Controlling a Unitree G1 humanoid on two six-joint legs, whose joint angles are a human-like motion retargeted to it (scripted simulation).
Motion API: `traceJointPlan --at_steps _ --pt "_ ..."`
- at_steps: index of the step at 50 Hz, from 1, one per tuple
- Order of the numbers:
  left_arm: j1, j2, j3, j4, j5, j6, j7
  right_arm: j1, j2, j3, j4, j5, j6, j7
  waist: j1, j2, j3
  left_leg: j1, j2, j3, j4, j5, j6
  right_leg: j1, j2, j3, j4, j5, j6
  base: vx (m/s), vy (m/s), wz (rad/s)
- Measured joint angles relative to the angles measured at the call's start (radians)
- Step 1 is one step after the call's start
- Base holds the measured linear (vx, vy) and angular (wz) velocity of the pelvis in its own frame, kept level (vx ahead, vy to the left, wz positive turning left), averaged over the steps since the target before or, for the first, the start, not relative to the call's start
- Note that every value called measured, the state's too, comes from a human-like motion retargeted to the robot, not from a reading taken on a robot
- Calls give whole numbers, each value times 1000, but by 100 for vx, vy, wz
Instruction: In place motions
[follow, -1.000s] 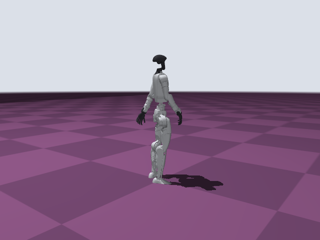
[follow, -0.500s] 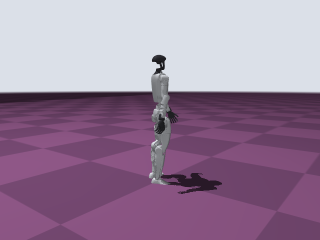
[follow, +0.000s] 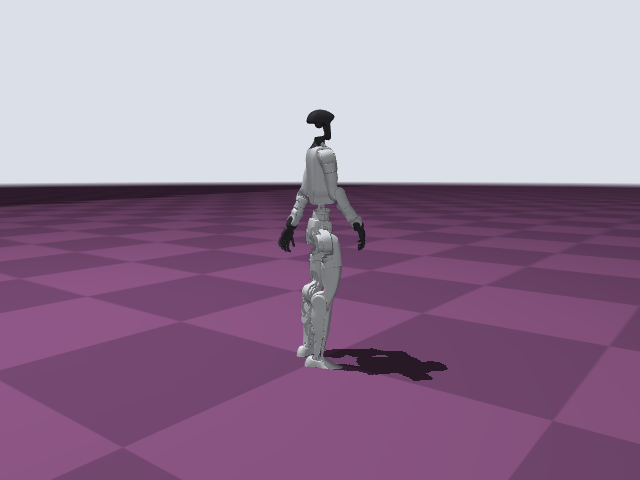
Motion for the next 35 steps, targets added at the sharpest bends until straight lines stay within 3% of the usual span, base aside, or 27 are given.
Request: traceJointPlan --at_steps 3,7,9,11,17,21,28,32,35 --pt "-185 -18 -41 0 -41 -33 6 83 -37 -120 231 -58 109 -98 16 -11 0 -17 -7 -26 10 2 6 15 -7 -29 -10 -3 4 1 2 49" --pt "-436 -67 -119 -38 -74 -105 -68 169 -127 -309 579 3 380 -253 20 -29 0 -41 -17 -70 24 5 13 36 -18 -77 -21 -9 11 2 1 61" --pt "-509 -116 -151 -143 -82 -134 -113 252 -182 -369 595 85 530 -274 19 -33 8 -52 -20 -86 29 7 15 41 -23 -94 -25 -9 16 1 0 42" --pt "-556 -161 -205 -271 -102 -171 -141 332 -229 -424 595 162 592 -306 21 -34 11 -61 -23 -95 32 7 17 41 -27 -100 -27 -9 19 1 0 11" --pt "-566 -159 -389 -625 -39 -258 -130 470 -308 -576 595 198 436 -393 20 -32 22 -69 -26 -100 39 6 16 38 -30 -91 -31 -5 20 0 0 0" --pt "-523 -105 -434 -671 46 -260 -91 461 -310 -584 595 227 435 -409 18 -27 19 -62 -24 -88 36 4 16 34 -26 -77 -31 -2 17 -2 1 -9" --pt "-444 -103 -292 -326 77 -193 -101 297 -201 -499 586 228 439 -375 22 -17 11 -43 -20 -60 26 3 16 30 -19 -60 -26 0 11 -1 1 -6" --pt "-371 -68 -129 -38 20 -139 -67 201 -103 -416 433 145 424 -255 24 -11 13 -29 -19 -44 19 1 15 25 -18 -46 -20 1 9 1 0 -12" --pt "-247 -47 -41 0 -61 -75 -9 146 -49 -329 289 102 364 -142 17 -6 20 -17 -18 -31 12 -1 14 20 -15 -29 -15 4 7 2 0 -30"
